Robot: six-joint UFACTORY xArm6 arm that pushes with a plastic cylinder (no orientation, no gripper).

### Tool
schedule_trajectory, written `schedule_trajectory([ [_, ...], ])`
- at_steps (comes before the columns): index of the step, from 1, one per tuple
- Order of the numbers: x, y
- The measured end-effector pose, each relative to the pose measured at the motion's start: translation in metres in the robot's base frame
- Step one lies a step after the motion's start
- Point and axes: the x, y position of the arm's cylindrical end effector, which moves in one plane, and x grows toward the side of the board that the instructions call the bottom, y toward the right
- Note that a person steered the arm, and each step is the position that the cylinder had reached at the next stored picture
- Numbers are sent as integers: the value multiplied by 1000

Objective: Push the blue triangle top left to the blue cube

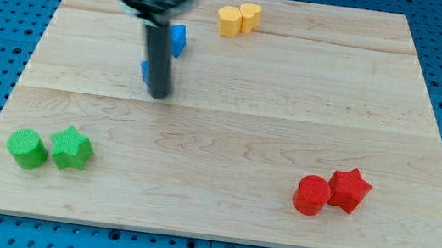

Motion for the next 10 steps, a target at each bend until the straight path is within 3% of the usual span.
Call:
schedule_trajectory([
  [1, 22, 34],
  [3, -8, 67],
  [4, -37, 45],
  [6, -10, -77],
  [7, -10, 23],
  [8, -54, 107],
  [9, -68, 107],
  [10, -71, 55],
])
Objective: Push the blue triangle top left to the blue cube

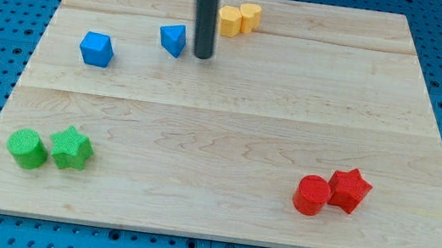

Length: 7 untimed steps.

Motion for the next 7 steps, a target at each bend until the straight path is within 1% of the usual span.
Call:
schedule_trajectory([
  [2, -47, 3],
  [3, -45, -62],
  [4, -30, -85],
  [5, -41, -8],
  [6, -27, 16],
  [7, 3, -64],
])
